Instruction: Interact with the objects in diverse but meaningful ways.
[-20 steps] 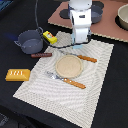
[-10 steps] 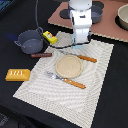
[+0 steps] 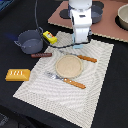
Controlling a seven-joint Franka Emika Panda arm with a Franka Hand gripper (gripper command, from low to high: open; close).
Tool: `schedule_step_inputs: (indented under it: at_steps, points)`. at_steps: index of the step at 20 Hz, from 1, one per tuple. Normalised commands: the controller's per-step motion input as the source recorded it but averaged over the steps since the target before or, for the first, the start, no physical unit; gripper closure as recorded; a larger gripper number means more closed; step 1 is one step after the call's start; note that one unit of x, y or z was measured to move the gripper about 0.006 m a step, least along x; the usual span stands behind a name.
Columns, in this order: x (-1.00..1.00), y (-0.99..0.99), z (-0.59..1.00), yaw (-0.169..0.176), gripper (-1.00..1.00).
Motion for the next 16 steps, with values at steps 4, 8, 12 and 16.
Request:
schedule_step_inputs:
  at_steps: [4,8,12,16]
  points:
    - [-0.51,-0.03,0.46,0.0,1.0]
    - [-0.54,-0.08,0.38,0.0,1.0]
    - [-0.39,-0.46,0.27,0.0,1.0]
    - [-0.4,-0.68,0.18,0.0,1.0]
